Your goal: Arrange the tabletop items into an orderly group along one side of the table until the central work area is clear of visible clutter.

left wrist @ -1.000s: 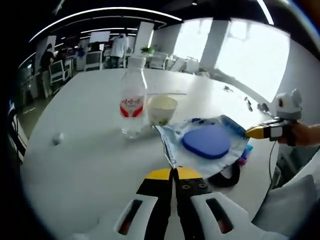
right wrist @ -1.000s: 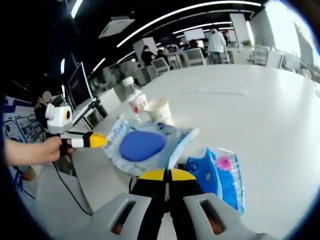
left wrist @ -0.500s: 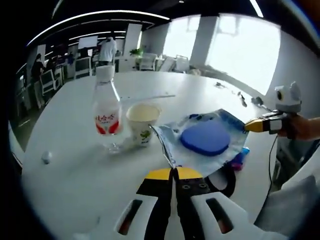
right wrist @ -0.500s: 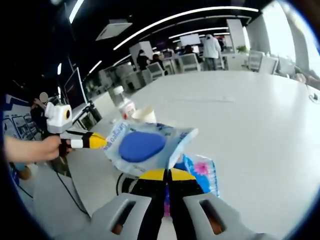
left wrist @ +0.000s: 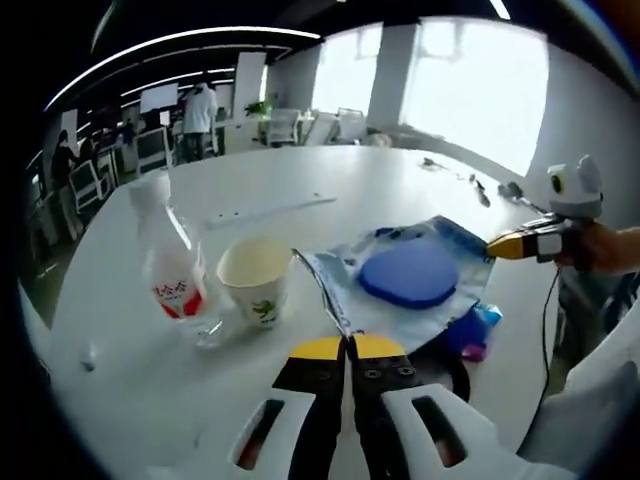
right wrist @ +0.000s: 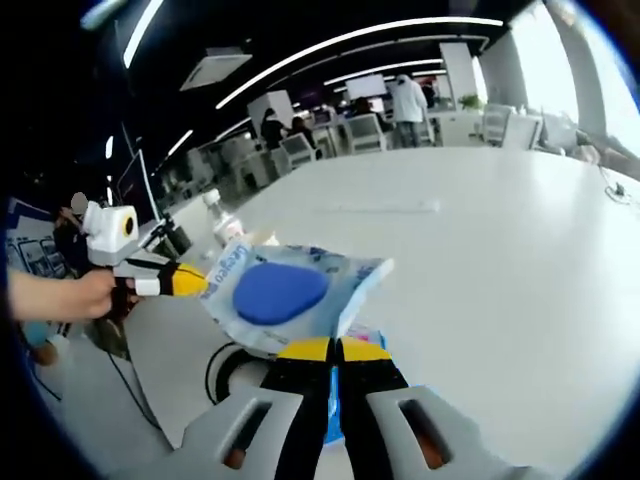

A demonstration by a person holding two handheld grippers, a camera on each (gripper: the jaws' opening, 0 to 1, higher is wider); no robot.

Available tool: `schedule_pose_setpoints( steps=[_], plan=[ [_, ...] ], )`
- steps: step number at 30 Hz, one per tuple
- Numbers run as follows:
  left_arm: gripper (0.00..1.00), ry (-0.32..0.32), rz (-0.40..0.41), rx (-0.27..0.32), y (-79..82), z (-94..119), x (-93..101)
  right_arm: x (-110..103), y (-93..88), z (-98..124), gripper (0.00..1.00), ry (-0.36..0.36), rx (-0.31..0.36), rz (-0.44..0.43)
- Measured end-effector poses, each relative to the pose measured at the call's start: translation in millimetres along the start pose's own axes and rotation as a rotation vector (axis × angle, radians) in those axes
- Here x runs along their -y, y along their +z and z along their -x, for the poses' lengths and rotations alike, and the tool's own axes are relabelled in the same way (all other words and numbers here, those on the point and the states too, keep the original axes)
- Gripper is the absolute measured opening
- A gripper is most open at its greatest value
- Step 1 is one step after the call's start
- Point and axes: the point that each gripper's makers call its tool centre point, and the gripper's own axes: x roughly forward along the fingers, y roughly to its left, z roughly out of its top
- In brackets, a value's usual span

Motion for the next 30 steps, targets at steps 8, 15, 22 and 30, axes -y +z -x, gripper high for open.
schedule_pose_setpoints(
  steps=[8, 15, 22, 30],
  plan=[
    [0.0, 0.026, 0.0, 0.009, 16.9, -22, 2.1, 23, 9.1, -5, 0.0, -0.018, 0.002, 0.002],
    [0.0, 0.084, -0.011, -0.013, 18.2, -35, -3.7, 36, 14.9, -20, 0.0, -0.007, -0.013, 0.019],
    [0.0, 0.123, -0.006, -0.034, 16.5, -49, -12.4, 46, 19.9, -34, 0.0, 0.004, -0.021, 0.031],
    [0.0, 0.178, -0.04, -0.08, 12.7, -68, -19.2, 57, 17.3, -49, 0.0, 0.006, -0.042, 0.037]
  ],
)
